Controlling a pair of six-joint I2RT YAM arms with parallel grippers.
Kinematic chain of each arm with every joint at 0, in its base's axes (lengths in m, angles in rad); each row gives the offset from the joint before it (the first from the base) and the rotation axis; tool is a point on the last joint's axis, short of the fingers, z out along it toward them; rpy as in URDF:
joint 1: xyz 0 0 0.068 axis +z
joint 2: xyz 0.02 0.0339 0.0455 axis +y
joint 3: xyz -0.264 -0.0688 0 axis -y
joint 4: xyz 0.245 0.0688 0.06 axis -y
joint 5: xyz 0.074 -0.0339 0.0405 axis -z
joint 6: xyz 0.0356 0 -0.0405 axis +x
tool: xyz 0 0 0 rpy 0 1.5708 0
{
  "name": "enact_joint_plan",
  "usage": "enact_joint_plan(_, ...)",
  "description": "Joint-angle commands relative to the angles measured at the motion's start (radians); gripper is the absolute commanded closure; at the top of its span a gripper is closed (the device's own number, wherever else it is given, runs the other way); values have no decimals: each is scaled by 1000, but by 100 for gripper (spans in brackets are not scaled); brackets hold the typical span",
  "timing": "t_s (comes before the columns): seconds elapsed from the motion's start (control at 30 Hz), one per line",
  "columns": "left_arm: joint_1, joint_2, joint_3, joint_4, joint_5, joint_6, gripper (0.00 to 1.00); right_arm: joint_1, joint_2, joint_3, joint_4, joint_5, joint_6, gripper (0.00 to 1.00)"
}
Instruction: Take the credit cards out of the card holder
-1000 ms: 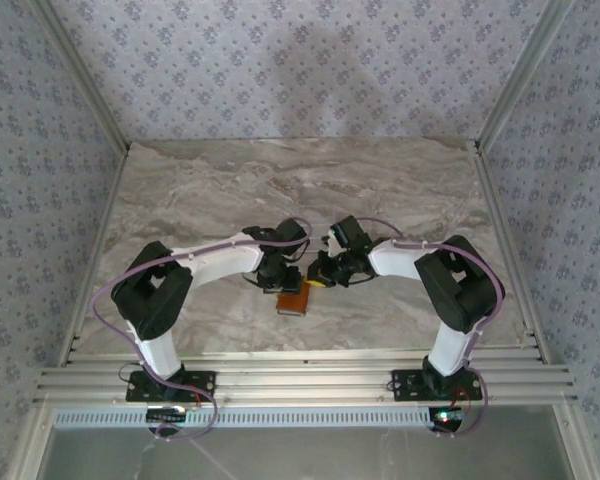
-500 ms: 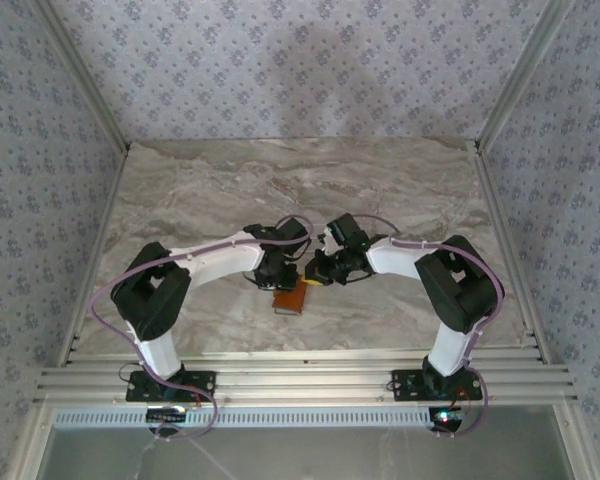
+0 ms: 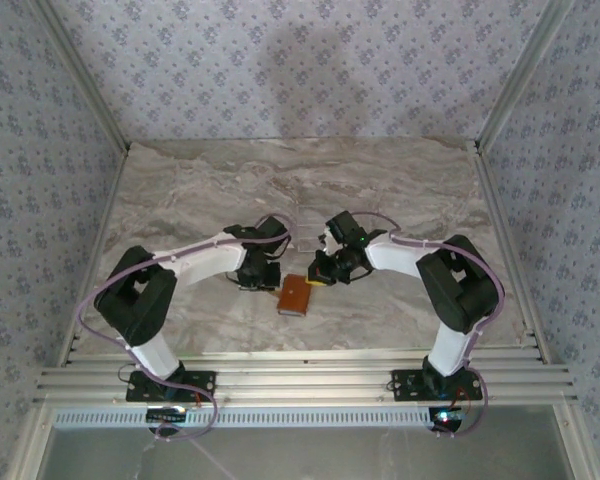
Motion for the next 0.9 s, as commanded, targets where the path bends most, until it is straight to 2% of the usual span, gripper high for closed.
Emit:
enact_joint_plan(0.0,28,-61,-42,70,74,-9,89,-5,-26,36,-167,95,-67,96)
enact_joint_plan(0.1,51,-77,-84,128,152,-20,91,-6,-37,65,-224,147,-67,87)
enact_joint_plan(0.23,74,-93,-143,219,247,-50,92,11,-50,129,-349,275,-66,70)
enact_joint_plan(0.43,105,-107,-231,347,352,-98,93,88,-57,251,-533,450,-57,51)
enact_joint_plan(0.7,141,-105,-311,442,417,-108,93,197,4,350,-583,511,31,19)
enact_joint_plan(0.87,171,-112,-359,514,475,-131,93,248,78,401,-610,551,98,12)
